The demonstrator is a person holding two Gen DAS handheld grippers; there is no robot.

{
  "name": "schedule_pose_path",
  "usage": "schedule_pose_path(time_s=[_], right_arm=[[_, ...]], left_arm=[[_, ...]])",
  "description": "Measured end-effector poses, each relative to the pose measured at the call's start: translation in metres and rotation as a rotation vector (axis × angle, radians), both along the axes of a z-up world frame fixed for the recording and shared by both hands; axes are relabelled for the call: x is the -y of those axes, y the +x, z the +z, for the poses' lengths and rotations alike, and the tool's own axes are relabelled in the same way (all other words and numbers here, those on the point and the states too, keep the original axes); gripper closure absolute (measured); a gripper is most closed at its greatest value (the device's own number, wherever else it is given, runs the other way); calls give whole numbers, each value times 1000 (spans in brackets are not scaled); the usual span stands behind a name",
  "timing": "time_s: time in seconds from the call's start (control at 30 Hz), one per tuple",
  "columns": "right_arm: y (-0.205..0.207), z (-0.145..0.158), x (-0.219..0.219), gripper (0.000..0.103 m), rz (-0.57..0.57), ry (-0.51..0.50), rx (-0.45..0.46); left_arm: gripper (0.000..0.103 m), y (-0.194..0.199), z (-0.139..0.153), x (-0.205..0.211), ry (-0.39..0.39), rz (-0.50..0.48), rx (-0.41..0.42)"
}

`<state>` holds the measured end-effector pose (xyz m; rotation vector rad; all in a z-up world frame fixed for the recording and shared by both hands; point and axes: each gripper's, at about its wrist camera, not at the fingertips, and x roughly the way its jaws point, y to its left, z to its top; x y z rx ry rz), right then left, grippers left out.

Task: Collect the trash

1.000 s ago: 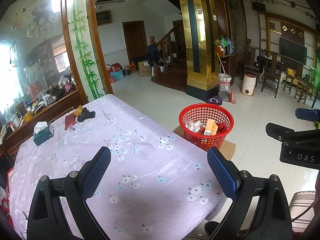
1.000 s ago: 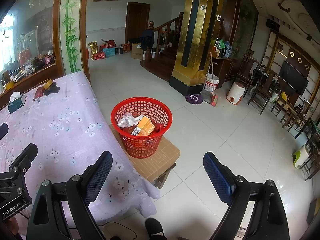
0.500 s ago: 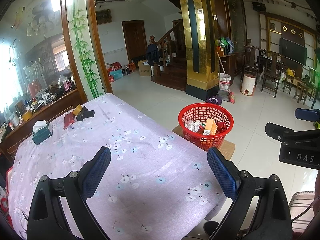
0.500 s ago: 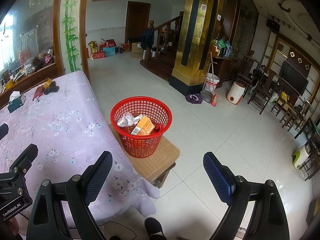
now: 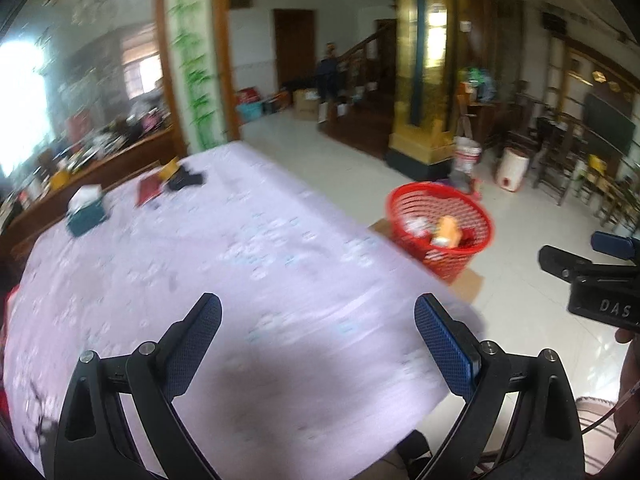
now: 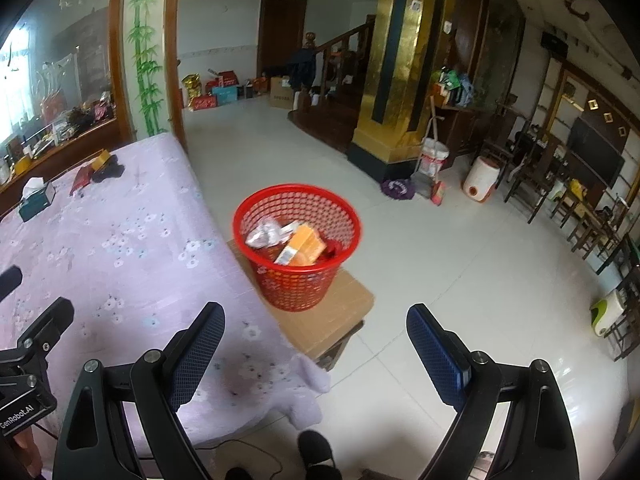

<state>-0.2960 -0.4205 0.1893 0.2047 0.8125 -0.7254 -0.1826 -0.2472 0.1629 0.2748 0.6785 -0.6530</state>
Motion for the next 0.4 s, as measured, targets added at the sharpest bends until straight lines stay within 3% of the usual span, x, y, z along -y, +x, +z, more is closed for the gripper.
schedule_pose_path(time_s=[0.4], right_arm=[[128,-70,-80,8,322,147,-117]], left_arm=[[7,72,-69,-176,58,483,-206]])
